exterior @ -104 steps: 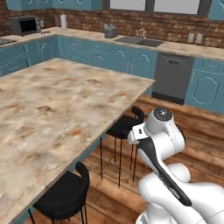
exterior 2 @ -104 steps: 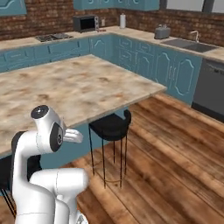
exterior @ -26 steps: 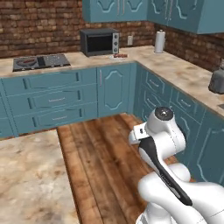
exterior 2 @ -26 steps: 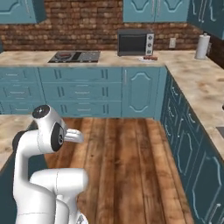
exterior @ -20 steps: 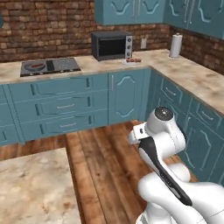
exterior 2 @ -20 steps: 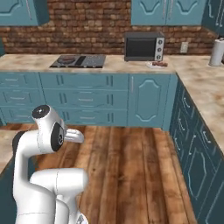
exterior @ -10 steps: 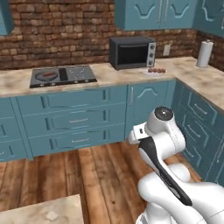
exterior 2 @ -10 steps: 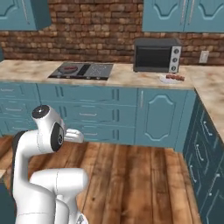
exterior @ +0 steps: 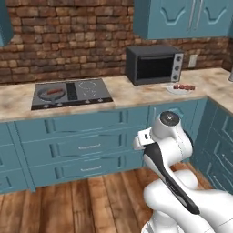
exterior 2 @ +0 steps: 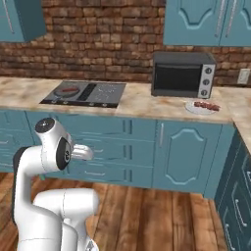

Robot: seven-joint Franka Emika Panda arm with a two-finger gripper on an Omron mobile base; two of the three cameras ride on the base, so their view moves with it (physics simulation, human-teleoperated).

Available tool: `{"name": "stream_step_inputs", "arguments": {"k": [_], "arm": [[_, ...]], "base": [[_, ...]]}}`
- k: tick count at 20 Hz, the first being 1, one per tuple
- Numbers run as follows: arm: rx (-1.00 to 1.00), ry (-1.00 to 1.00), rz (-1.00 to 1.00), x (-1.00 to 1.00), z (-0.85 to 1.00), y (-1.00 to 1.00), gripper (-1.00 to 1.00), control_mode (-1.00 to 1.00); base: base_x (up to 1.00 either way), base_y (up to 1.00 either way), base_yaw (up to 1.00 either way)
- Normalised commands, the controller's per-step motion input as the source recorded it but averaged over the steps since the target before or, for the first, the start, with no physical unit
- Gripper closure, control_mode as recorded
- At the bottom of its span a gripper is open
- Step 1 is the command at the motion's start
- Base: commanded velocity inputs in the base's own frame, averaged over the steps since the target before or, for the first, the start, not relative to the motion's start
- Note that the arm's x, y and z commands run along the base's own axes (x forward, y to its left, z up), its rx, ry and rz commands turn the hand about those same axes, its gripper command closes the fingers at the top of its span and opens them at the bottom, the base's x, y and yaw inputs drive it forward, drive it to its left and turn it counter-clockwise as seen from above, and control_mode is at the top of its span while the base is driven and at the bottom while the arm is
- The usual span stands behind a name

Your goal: Place the cold items (cucumber and onion) from the fridge in one tupperware on the dining counter. Place the warm items (hot dog and kebab skewer) in the stove area in another tupperware.

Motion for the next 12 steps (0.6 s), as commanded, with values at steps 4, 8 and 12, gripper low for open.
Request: {"name": "stream_step_inputs", "arguments": {"k": [4, 8, 12], "arm": [[0.00, 0.00, 0.00, 0.00, 0.00, 0.00, -1.00, 1.00], [0.00, 0.00, 0.00, 0.00, 0.00, 0.00, -1.00, 1.00], [0.00, 0.00, 0.00, 0.00, 0.00, 0.00, -1.00, 1.00]], "base": [[1.00, 0.58, 0.00], [1.00, 0.78, -0.01], [1.00, 0.62, -0.03]]}}
